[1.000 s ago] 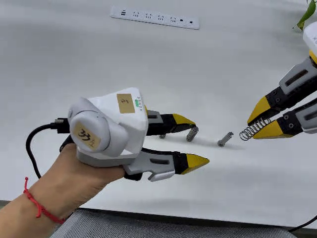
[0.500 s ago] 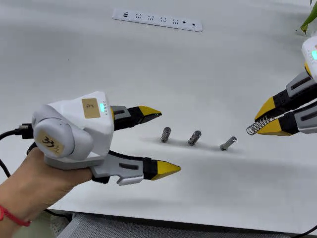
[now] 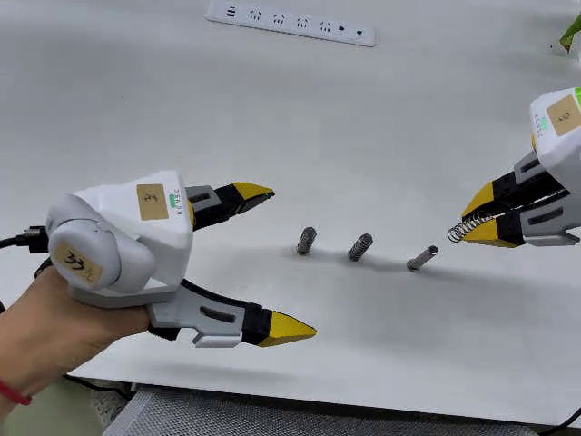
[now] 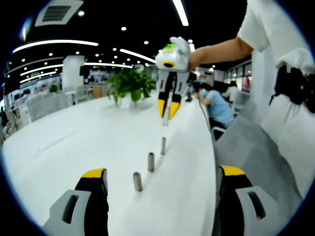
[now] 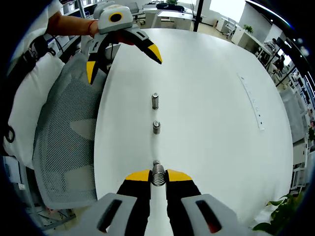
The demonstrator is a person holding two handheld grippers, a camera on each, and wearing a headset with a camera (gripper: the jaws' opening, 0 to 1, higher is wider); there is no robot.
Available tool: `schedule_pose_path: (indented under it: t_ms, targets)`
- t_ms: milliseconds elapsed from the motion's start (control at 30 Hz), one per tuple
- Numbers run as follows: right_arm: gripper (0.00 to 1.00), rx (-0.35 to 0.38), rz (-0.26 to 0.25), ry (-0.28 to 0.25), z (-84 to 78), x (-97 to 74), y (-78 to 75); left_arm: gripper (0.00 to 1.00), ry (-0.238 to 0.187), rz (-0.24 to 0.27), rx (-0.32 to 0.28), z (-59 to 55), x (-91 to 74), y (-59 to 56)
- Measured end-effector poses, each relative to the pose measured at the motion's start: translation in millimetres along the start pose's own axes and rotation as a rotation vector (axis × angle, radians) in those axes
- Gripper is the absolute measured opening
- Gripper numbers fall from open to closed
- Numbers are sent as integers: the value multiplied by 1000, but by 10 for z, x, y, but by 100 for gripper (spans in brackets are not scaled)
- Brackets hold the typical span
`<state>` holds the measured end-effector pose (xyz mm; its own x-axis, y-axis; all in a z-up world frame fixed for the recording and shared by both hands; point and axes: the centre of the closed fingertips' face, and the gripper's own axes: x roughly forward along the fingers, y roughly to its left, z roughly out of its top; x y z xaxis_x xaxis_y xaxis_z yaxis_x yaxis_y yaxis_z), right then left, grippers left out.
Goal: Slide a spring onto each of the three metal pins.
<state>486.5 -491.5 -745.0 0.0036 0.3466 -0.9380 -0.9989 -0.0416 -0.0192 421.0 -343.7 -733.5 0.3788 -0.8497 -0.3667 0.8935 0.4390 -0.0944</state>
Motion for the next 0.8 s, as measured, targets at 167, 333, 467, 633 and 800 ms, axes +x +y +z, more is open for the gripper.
schedule_pose_path:
  t_ms: [167, 333, 467, 633, 800]
  targets:
    - [12, 22, 1, 4, -26, 99, 18, 100, 9, -12, -3, -48, 9, -16]
    - [12, 28, 7, 8, -17, 175, 54, 100, 3, -12, -17, -65, 10, -20]
    - [12, 31, 10, 11, -15, 222, 57, 100, 1, -11, -28, -78, 3, -23]
    - [12, 33, 18, 14, -26, 259, 57, 100, -8, -10, -37, -66, -4, -28]
    - [12, 36, 25, 17, -17, 285, 83, 100, -15, -13, -42, -59, -2, -31]
